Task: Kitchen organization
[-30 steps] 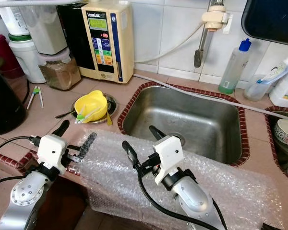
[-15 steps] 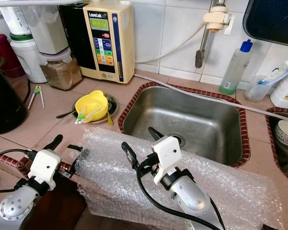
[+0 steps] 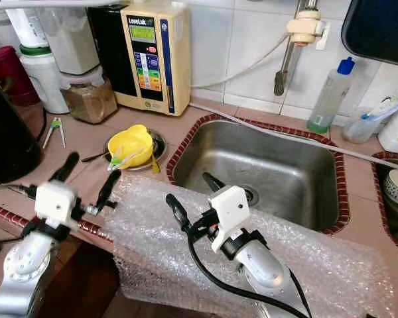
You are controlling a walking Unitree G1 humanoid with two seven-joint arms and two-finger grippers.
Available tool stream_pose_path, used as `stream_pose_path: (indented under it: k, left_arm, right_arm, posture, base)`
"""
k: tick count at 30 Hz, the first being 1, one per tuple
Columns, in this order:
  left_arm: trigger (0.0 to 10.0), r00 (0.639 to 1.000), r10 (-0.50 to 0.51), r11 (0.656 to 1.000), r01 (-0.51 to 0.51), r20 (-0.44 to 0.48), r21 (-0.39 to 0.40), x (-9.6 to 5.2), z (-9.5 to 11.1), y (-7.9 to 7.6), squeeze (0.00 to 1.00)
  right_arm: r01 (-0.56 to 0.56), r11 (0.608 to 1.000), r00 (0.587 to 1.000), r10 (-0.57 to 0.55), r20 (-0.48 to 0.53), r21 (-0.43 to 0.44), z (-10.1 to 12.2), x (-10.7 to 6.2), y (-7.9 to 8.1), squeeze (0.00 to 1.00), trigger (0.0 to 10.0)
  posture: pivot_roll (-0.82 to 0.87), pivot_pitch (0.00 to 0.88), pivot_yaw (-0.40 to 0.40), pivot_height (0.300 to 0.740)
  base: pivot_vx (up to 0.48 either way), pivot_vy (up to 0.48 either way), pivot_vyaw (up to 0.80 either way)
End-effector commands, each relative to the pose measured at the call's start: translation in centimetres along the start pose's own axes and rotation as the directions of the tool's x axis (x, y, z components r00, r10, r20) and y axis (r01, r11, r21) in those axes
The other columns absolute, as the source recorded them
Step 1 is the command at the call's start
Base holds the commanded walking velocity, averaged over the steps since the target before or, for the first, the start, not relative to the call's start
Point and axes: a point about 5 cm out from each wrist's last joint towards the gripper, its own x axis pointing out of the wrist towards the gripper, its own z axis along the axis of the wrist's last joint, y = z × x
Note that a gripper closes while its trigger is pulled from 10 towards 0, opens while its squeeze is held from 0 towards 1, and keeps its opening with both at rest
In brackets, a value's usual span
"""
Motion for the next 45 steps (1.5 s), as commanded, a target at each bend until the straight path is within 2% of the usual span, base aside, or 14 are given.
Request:
stream_pose_path:
  k: [1,8,12,18,25,26,27,28,29,30,32,45]
  left_arm:
    - [10.0,1.000,0.011,1.000,-0.011,-0.014,-0.017,0.8,0.0,-0.3,0.00]
    - [10.0,0.998,0.034,0.997,-0.037,-0.046,-0.069,2.9,-0.6,-1.5,0.00]
    - [10.0,0.996,0.044,0.996,-0.050,-0.077,-0.075,3.9,-1.2,-1.6,0.00]
    - [10.0,0.980,0.093,0.985,-0.117,-0.173,-0.130,4.6,-2.9,-1.4,0.00]
    - [10.0,0.976,0.079,0.982,-0.112,-0.205,-0.155,4.4,-3.7,-2.0,0.00]
    - [8.9,0.975,0.069,0.981,-0.105,-0.213,-0.161,4.3,-3.9,-2.2,0.00]
    - [8.9,0.975,0.069,0.981,-0.105,-0.213,-0.161,4.3,-3.9,-2.2,0.00]
    - [7.7,0.973,0.066,0.981,-0.104,-0.221,-0.164,4.2,-4.1,-2.3,0.00]
    - [4.6,0.972,0.061,0.981,-0.100,-0.227,-0.168,4.1,-4.3,-2.5,0.00]
    - [3.5,0.971,0.055,0.980,-0.096,-0.232,-0.173,4.1,-4.4,-2.6,0.00]
    - [0.0,0.970,0.049,0.979,-0.094,-0.240,-0.180,4.0,-4.6,-2.8,0.00]
    - [0.0,0.969,0.061,0.980,-0.104,-0.240,-0.170,3.8,-4.8,-2.6,0.00]
  right_arm:
    - [0.010,1.000,1.000,-0.010,0.005,-0.008,0.1,0.0,-0.2,0.00,10.0]
    - [0.024,1.000,1.000,-0.024,0.006,-0.018,0.3,-0.4,-0.4,0.00,10.0]
    - [0.037,0.999,0.999,-0.037,0.006,-0.021,0.4,-0.6,-0.4,0.00,10.0]
    - [0.041,0.999,0.999,-0.040,0.003,-0.016,0.5,-0.9,-0.4,0.00,10.0]
    - [0.007,0.999,1.000,-0.008,0.022,0.053,0.9,-1.2,-0.2,0.00,10.0]
    - [0.006,0.999,1.000,-0.007,0.020,0.050,0.9,-1.2,-0.2,0.00,10.0]
    - [0.006,0.999,1.000,-0.007,0.020,0.050,0.9,-1.2,-0.2,0.00,10.0]
    - [0.006,0.999,1.000,-0.007,0.019,0.048,0.9,-1.2,-0.2,0.00,10.0]
    - [0.003,0.999,1.000,-0.004,0.016,0.046,0.9,-1.2,-0.2,0.00,10.0]
    - [0.002,0.999,1.000,-0.003,0.016,0.046,0.9,-1.2,-0.1,0.00,10.0]
    - [-0.006,0.999,1.000,0.005,0.013,0.047,0.9,-1.1,0.0,0.00,10.0]
    - [-0.007,0.999,1.000,0.007,-0.001,0.048,0.7,-1.3,0.1,0.00,10.0]
  posture:
    - [-0.01,0.012,0.024,0.740]
    - [-0.05,0.014,0.029,0.740]
    - [-0.07,0.013,0.037,0.740]
    - [-0.08,0.011,0.044,0.740]
    - [-0.08,0.018,0.044,0.740]
    - [-0.08,0.019,0.043,0.740]
    - [-0.08,0.019,0.043,0.740]
    - [-0.08,0.019,0.041,0.740]
    - [-0.08,0.022,0.040,0.740]
    - [-0.08,0.022,0.040,0.740]
    - [-0.07,0.025,0.035,0.740]
    - [-0.07,0.033,0.034,0.740]
  base:
    - [0.000,0.000,0.00]
    - [0.000,0.000,0.00]
    - [0.000,0.000,0.00]
    - [0.000,0.000,0.00]
    - [0.000,0.000,0.00]
    - [0.000,0.000,0.00]
    - [0.000,0.000,0.00]
    - [0.000,0.000,0.00]
    - [0.000,0.000,0.00]
    - [0.000,0.000,0.00]
    - [0.000,0.000,0.00]
    - [0.000,0.000,0.00]
